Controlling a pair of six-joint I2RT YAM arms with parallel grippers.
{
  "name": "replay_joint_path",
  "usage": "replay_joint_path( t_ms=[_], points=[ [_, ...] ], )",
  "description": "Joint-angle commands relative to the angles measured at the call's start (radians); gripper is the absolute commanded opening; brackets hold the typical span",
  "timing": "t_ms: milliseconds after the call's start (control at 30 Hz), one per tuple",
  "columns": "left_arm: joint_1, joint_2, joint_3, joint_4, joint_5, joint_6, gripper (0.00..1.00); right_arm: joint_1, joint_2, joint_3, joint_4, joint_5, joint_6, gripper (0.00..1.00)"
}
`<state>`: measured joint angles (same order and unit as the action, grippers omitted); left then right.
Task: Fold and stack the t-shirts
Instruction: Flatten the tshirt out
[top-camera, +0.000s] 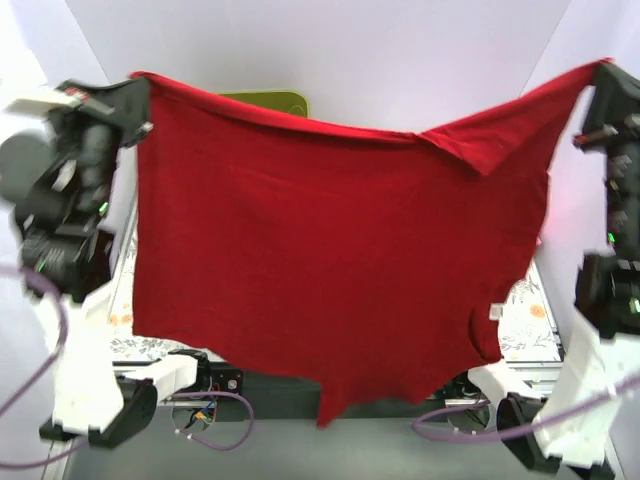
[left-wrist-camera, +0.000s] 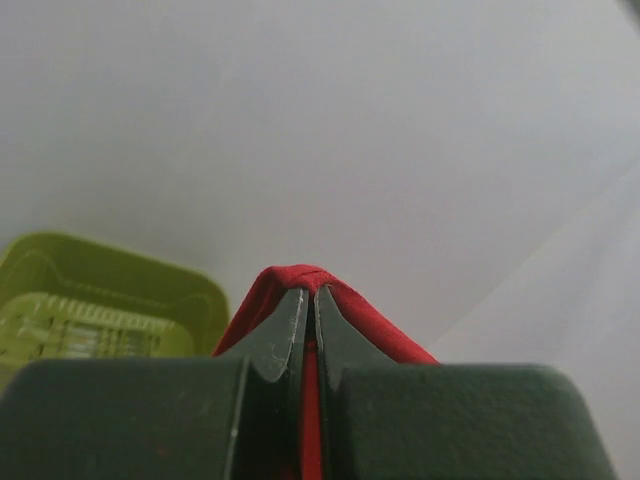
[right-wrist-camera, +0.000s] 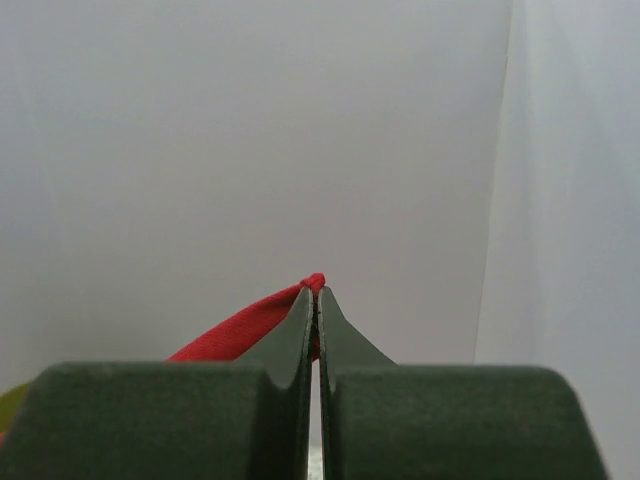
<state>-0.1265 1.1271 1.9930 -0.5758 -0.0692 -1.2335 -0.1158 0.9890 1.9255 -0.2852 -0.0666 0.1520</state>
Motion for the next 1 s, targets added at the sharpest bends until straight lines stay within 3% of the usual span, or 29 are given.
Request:
replay_joint_path(
  t_ms=[0, 233, 500, 733, 967],
  points=[
    [0.007, 0.134, -0.115, -0.036, -0.044, 0.043, 0.00, -0.001, 0.115, -0.081, 0.020, -0.044, -0.012, 0.01],
    [0.021, 0.270, -0.390, 0.051, -0.052, 0.006, 0.00, -0.001, 0.330, -0.249, 0.153, -0.136, -0.011, 0.01],
    [0.080, 0.364, -0.727, 0.174, -0.054, -0.024, 0.00, 0.059, 0.641, -0.356, 0.176, -0.243, -0.031, 0.01],
    [0.122, 0.494, -0.766, 0.195, 0.005, -0.030, 0.00, 0.061, 0.764, -0.375, 0.173, -0.288, -0.008, 0.01],
    [0.180, 0.525, -0.700, 0.179, 0.061, -0.037, 0.01, 0.062, 0.676, -0.419, 0.080, -0.250, 0.089, 0.01]
  ],
)
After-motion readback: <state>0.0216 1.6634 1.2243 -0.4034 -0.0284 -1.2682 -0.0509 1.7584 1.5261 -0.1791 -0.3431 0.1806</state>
